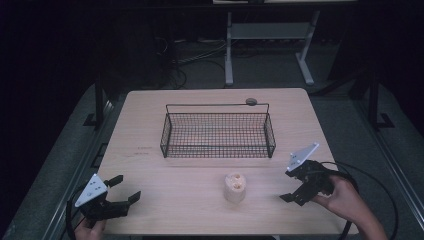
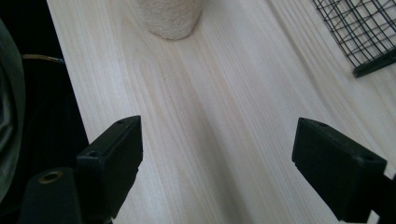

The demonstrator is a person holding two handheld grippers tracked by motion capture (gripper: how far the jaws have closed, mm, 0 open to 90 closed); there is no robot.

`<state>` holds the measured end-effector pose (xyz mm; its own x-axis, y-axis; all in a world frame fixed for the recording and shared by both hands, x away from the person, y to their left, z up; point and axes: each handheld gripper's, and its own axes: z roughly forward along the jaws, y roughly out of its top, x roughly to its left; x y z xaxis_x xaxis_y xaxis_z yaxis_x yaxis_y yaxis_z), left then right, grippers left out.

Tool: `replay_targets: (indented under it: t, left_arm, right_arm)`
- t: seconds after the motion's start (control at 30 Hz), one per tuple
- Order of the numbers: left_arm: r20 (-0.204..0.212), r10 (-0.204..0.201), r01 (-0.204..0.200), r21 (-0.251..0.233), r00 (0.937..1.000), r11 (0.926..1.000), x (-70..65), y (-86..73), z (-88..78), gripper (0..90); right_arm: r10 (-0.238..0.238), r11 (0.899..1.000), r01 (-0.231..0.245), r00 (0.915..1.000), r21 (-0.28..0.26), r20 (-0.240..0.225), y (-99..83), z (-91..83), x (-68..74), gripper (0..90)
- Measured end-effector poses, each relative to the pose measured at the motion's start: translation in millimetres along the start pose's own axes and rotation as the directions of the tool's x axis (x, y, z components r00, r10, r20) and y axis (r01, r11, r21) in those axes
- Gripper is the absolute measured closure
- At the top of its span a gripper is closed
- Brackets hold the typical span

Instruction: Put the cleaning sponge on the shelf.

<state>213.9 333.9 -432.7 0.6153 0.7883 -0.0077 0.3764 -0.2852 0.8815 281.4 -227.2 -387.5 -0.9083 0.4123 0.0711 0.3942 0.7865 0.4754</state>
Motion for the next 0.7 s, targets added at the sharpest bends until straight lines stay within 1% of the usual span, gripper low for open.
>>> replay_targets:
  t: [0.5,0.7]
  left_arm:
    - [-0.002,-0.002,0.002,-0.003,1.0000,1.0000,0.6,0.2,-0.8,13.9]
    - [-0.004,-0.003,0.003,-0.004,1.0000,1.0000,1.0,0.1,-1.1,13.9]
  right_arm:
    - [-0.046,0.999,0.047,0.9988,0.017,-0.017,20.6,3.2,3.3,15.8]
    - [-0.057,0.998,0.058,0.9979,0.024,-0.030,27.7,5.1,4.7,15.7]
